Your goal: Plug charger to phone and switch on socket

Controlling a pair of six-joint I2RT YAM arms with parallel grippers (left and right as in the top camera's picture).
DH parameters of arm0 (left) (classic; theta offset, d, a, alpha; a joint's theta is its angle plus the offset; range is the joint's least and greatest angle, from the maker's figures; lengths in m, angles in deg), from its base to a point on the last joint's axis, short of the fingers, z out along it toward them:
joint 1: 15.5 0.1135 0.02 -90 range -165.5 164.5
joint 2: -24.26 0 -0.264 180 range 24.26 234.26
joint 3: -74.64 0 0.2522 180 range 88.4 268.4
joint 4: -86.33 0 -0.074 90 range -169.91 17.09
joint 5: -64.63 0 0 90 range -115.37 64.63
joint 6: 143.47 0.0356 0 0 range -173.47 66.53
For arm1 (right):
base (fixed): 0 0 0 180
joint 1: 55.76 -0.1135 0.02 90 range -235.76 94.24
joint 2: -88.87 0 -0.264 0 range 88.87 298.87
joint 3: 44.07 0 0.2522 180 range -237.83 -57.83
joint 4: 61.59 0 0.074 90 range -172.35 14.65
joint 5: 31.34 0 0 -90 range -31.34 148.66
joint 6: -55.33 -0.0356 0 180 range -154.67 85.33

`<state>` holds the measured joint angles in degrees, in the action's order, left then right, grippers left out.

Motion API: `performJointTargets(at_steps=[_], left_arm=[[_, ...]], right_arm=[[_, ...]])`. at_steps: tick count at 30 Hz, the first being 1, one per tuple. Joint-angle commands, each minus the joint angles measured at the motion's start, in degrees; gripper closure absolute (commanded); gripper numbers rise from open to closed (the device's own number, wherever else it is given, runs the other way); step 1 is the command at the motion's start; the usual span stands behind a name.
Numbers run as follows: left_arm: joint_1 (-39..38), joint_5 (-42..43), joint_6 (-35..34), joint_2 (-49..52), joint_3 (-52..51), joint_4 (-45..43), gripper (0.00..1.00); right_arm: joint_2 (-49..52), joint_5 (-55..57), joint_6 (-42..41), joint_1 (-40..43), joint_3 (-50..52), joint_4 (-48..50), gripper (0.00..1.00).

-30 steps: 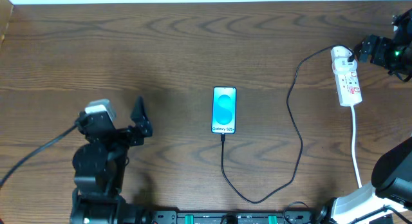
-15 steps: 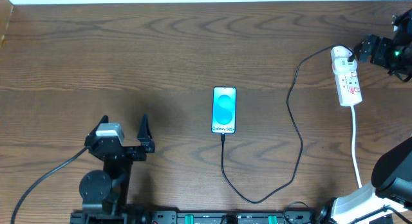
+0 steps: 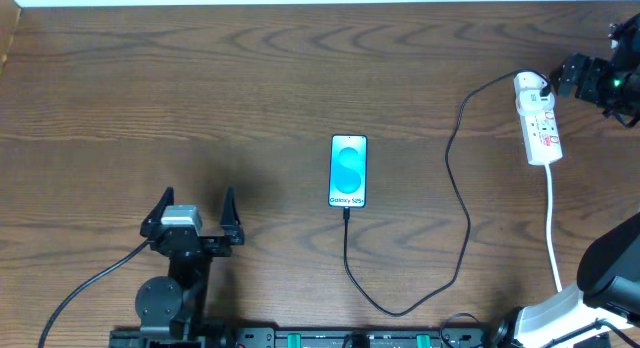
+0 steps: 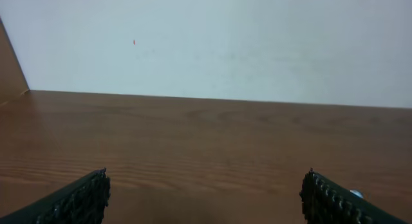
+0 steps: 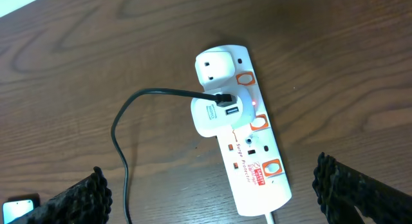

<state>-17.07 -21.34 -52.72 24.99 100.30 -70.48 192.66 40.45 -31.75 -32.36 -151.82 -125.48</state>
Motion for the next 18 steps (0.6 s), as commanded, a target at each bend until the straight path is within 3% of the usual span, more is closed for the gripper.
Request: performJointTargets(at_steps=[1,18], left_arm=[[0.4,0.2,2.1,-0.7,-2.0,-1.3,0.06],[0.7,-0.3,2.3,-0.7,-10.3,-2.7,0.06]], right_arm=[[0.2,-0.3,-0.7,-0.1,0.0,0.0,0.01],[0.2,-0.3,-0.7,-0.1,0.0,0.0,0.01]])
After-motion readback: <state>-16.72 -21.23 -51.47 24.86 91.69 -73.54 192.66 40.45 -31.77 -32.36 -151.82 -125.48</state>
